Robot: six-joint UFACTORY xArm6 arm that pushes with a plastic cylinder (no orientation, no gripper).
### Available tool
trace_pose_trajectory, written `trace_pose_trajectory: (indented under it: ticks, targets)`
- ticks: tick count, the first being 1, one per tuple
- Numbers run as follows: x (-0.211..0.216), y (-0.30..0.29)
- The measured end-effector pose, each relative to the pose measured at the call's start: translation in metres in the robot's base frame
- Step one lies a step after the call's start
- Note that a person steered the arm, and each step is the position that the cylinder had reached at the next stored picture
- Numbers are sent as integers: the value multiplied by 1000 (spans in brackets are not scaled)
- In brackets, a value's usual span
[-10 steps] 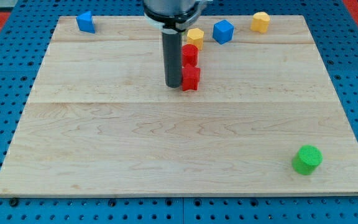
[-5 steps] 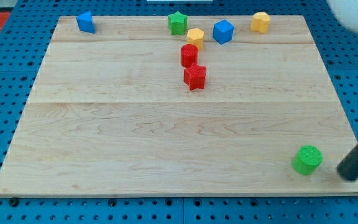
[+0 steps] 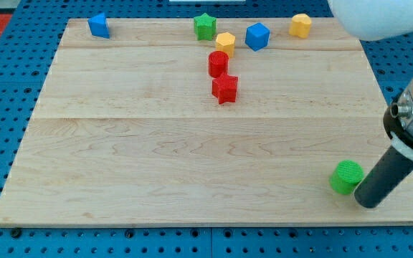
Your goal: Move green circle at bottom left to red star
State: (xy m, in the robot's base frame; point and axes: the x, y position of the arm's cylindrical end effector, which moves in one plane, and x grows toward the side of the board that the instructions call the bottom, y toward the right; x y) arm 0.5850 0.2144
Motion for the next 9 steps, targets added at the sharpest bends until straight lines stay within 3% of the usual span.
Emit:
trace_pose_trajectory:
  ticks: [1, 2, 4, 7, 8, 9]
  targets:
    - [-30, -36]
    - [-98, -98]
    - [-154, -67]
    - [-121, -167]
    - [-117, -172]
    - [-135, -128]
